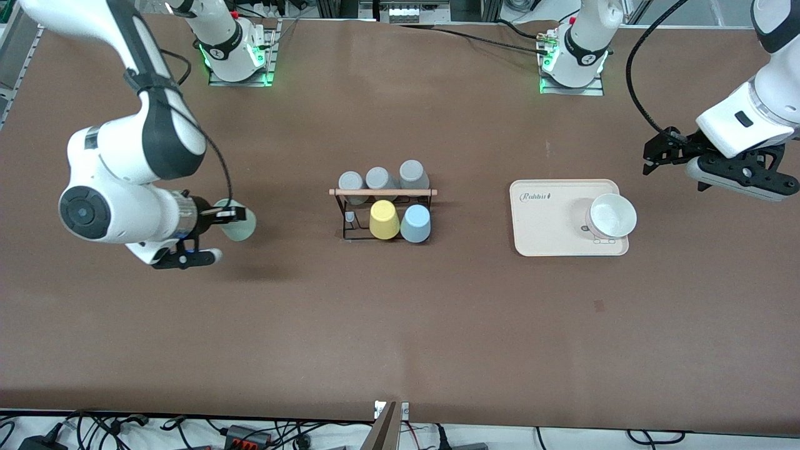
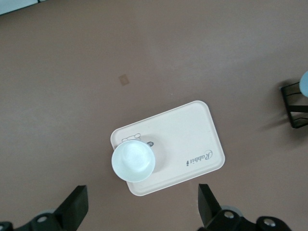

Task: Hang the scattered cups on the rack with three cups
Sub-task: 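Carry the teal cup with the right gripper to the rack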

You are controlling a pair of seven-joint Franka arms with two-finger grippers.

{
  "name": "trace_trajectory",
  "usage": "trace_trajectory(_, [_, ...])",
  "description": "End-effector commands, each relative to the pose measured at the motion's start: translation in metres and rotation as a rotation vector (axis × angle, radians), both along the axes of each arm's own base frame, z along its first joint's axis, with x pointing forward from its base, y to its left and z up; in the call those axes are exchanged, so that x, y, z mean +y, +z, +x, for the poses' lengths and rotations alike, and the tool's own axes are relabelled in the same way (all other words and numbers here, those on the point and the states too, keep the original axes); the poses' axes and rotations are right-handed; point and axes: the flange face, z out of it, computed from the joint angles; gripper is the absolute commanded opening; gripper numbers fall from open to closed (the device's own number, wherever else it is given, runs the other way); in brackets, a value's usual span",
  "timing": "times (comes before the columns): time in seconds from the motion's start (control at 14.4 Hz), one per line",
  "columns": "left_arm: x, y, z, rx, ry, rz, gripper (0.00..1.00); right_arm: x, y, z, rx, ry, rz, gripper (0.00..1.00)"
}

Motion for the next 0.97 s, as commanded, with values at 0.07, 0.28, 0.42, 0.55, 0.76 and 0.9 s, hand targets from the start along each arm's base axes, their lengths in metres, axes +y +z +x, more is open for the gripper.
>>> trace_trajectory(0.07, [0.007, 0.009, -0.002, -0.02, -0.019, 0.032, 1.0, 0.081, 0.02, -0.008, -0.009, -0.068, 0.024, 0.0])
trace_trajectory(0.28, [0.007, 0.008, -0.002, -0.016, -0.018, 0.026, 1.0, 0.121, 0.023, -0.018, -0.032, -0.104, 0.019, 0.0])
trace_trajectory(0.42, [0.007, 0.009, -0.002, -0.019, -0.018, 0.026, 1.0, 0.146, 0.019, -0.022, -0.063, -0.12, 0.03, 0.0])
trace_trajectory(0.55, [0.006, 0.009, -0.002, -0.018, -0.02, 0.026, 1.0, 0.151, 0.012, -0.017, -0.077, -0.136, 0.042, 0.0])
trace_trajectory(0.76, [0.007, 0.008, -0.002, -0.016, -0.02, 0.023, 1.0, 0.166, 0.002, -0.016, -0.069, -0.131, 0.043, 0.0])
trace_trajectory(0.9, [0.007, 0.009, -0.002, -0.018, -0.02, 0.024, 1.0, 0.172, -0.003, -0.017, -0.06, -0.152, 0.037, 0.0])
